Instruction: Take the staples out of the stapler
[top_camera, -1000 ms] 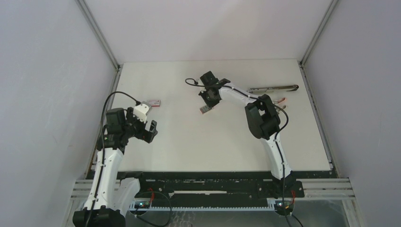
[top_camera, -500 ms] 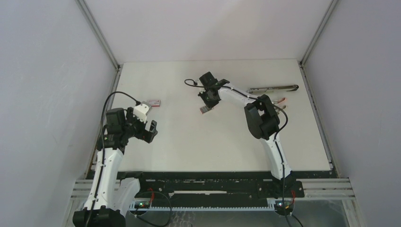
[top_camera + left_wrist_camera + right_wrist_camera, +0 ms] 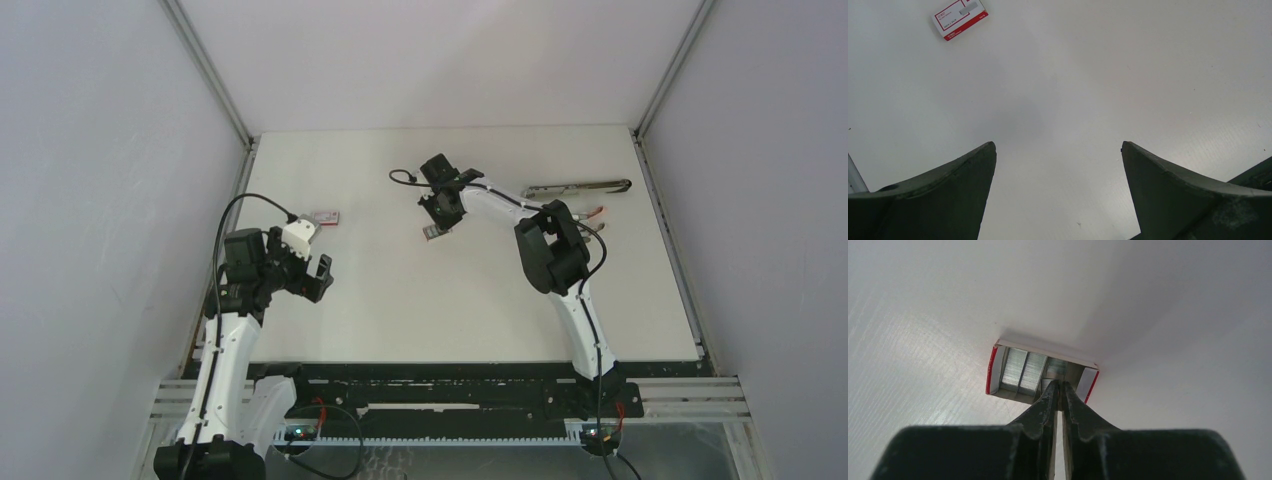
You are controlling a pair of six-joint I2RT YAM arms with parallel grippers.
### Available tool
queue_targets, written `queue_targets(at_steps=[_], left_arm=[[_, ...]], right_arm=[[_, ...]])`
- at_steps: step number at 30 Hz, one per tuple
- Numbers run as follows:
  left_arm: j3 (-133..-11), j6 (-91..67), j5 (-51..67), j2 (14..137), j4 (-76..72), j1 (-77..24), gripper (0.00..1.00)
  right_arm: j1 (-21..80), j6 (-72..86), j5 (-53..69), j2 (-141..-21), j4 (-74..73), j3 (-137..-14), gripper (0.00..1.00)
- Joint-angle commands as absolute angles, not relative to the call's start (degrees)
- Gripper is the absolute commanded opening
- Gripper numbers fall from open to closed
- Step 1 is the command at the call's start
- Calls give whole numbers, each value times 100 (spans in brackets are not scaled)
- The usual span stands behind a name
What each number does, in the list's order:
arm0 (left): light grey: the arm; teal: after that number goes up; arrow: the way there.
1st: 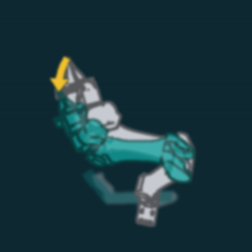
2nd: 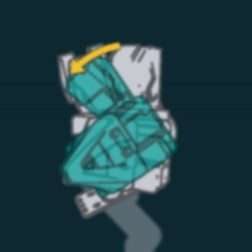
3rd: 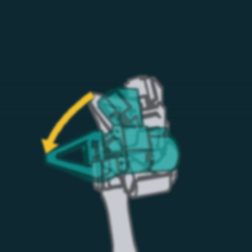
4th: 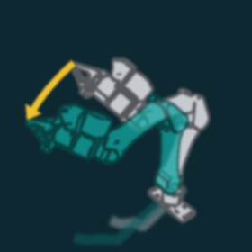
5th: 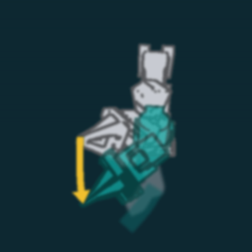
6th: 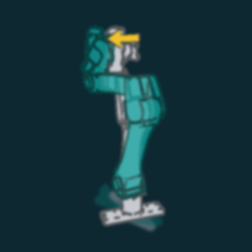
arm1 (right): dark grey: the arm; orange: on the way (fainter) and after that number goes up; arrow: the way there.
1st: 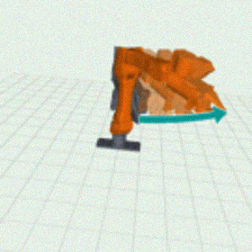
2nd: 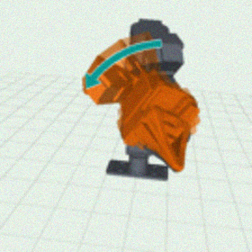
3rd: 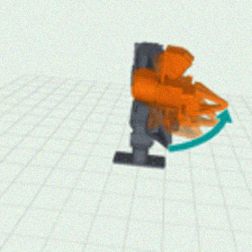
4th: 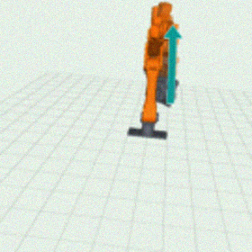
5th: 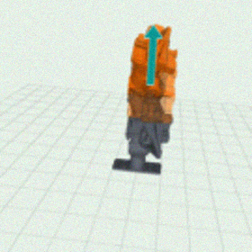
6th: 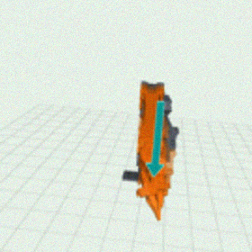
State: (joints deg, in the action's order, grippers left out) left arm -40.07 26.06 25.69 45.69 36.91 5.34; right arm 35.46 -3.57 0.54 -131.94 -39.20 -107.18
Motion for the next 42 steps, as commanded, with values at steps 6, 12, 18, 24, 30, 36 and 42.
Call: queue_targets(at_steps=[6, 12, 18, 24, 30, 36, 42], left_arm=[[-3867, 2628, 2603, 4509, 3500, 585, 100], [-3876, 2628, 2602, 4527, 3498, 586, 100], [-3876, 2620, 2602, 4532, 3499, 582, 100], [-3880, 2611, 2606, 4541, 3502, 584, 100], [-3885, 2610, 2602, 4550, 3499, 588, 100], [-3881, 2610, 2602, 4543, 3499, 584, 100], [-3876, 2612, 2602, 4533, 3499, 582, 100]], right_arm=[[3560, -272, 0, -13049, -3836, -10885, 8], [3555, -272, 22, -12925, -3872, -10934, 8], [3529, -278, -10, -12788, -3876, -10948, 12], [3516, -263, -18, -12744, -3885, -10959, 14], [3513, -259, -21, -12688, -3894, -10997, 15], [3514, -268, -83, -12638, -3885, -11013, 16], [3508, -256, -62, -12569, -3920, -11056, 17]])
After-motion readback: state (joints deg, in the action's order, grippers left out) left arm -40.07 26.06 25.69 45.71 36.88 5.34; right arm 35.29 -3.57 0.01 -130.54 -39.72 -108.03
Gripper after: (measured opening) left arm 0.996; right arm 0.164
